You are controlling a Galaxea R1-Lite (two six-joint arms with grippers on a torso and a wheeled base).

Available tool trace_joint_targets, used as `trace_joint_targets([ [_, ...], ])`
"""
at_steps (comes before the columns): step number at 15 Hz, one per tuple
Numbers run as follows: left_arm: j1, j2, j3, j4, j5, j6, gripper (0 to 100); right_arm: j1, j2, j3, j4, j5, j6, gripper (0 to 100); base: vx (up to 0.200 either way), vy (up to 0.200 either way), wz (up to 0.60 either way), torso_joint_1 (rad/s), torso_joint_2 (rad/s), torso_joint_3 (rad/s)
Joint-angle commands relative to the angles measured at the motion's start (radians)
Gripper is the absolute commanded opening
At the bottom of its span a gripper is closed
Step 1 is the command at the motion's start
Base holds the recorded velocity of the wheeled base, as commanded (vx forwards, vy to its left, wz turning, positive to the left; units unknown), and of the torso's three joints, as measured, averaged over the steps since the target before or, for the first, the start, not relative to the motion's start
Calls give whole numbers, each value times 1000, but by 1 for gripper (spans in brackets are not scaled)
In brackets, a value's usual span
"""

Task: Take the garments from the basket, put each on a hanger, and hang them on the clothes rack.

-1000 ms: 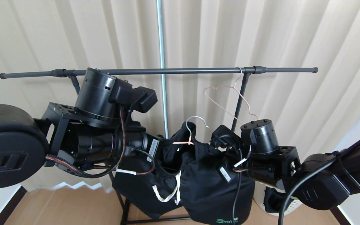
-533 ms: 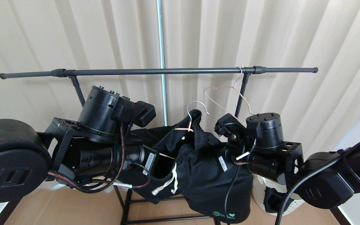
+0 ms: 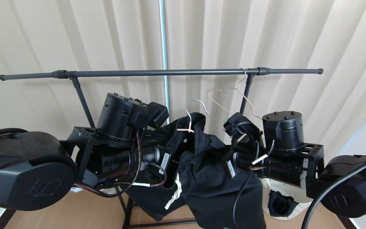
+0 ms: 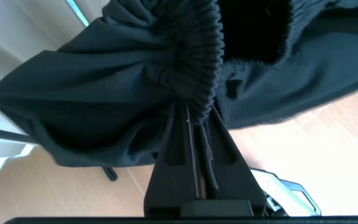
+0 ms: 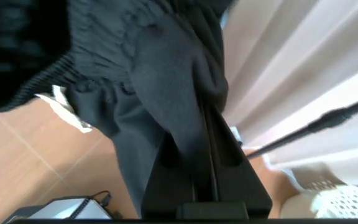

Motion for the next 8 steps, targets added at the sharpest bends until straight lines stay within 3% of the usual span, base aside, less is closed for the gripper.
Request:
trace_joint_targets([
  [1, -1, 34, -3, -16, 0, -1, 0, 0, -41, 17, 0, 14, -2, 0, 0, 0, 0, 0, 0, 0],
  [4, -4, 44, -6, -21, 0, 7, 0, 0, -44, 45, -51, 29, -4, 0, 0, 0, 0, 0, 0, 0],
  [5, -8, 46, -8, -21, 0, 16, 100, 1, -41, 60, -88, 29, -5, 0, 0, 0, 0, 0, 0, 0],
  [8, -16, 66, -6, -99, 2, 18, 100, 3, -44, 91, -135, 74, -5, 0, 0, 0, 0, 0, 0, 0],
])
